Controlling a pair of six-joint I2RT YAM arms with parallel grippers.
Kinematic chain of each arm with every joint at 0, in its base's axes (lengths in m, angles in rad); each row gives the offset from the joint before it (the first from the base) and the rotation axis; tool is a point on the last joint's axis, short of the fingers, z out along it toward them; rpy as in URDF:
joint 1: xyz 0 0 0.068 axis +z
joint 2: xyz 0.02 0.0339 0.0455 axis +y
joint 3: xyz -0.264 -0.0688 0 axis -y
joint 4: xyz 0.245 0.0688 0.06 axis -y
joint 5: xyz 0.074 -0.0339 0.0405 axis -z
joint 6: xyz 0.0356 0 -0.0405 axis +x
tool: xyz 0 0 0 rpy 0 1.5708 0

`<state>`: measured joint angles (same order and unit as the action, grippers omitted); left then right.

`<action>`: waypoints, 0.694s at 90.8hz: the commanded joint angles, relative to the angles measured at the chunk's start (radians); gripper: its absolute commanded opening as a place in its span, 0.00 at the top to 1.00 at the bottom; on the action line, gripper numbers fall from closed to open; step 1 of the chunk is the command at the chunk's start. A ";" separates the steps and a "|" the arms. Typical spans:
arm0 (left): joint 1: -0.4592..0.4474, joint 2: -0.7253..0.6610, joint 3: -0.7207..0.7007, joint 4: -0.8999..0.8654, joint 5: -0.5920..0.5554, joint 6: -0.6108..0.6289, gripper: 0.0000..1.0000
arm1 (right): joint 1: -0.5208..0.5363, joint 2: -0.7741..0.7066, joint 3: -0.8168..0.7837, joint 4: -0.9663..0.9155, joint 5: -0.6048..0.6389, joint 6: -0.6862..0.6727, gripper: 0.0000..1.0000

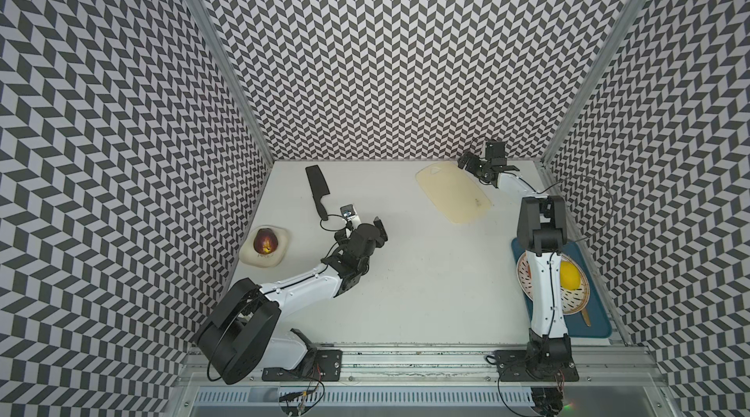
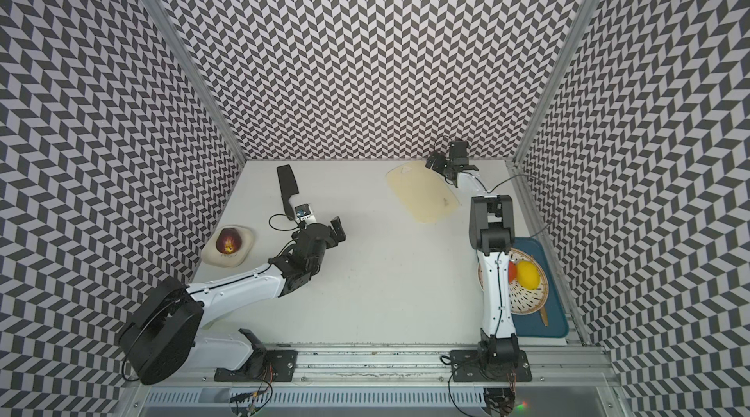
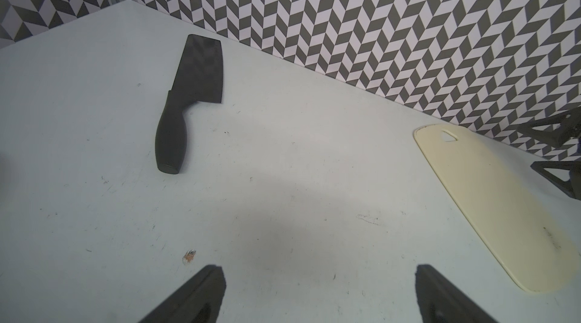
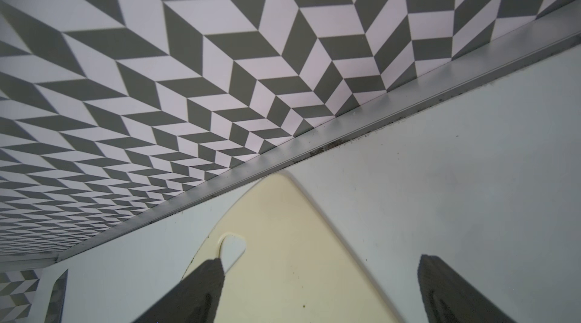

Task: Align the knife with the edge of the cutting board
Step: Adjust the work surface at the center of the board.

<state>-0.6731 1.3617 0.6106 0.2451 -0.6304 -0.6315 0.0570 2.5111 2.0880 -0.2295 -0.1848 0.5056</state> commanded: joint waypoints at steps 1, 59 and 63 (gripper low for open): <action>0.000 0.001 0.021 -0.012 0.006 -0.015 0.00 | 0.010 0.057 0.040 -0.048 -0.003 -0.003 0.00; 0.000 0.034 0.056 -0.030 0.049 0.002 0.00 | 0.179 0.116 0.146 -0.193 -0.118 -0.236 0.00; 0.000 0.031 0.056 -0.033 0.044 0.000 0.00 | 0.196 0.099 0.097 -0.180 -0.117 -0.239 0.00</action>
<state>-0.6731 1.3930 0.6422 0.2295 -0.5850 -0.6434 0.2367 2.6244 2.2566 -0.3622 -0.2718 0.2871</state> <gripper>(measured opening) 0.992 0.994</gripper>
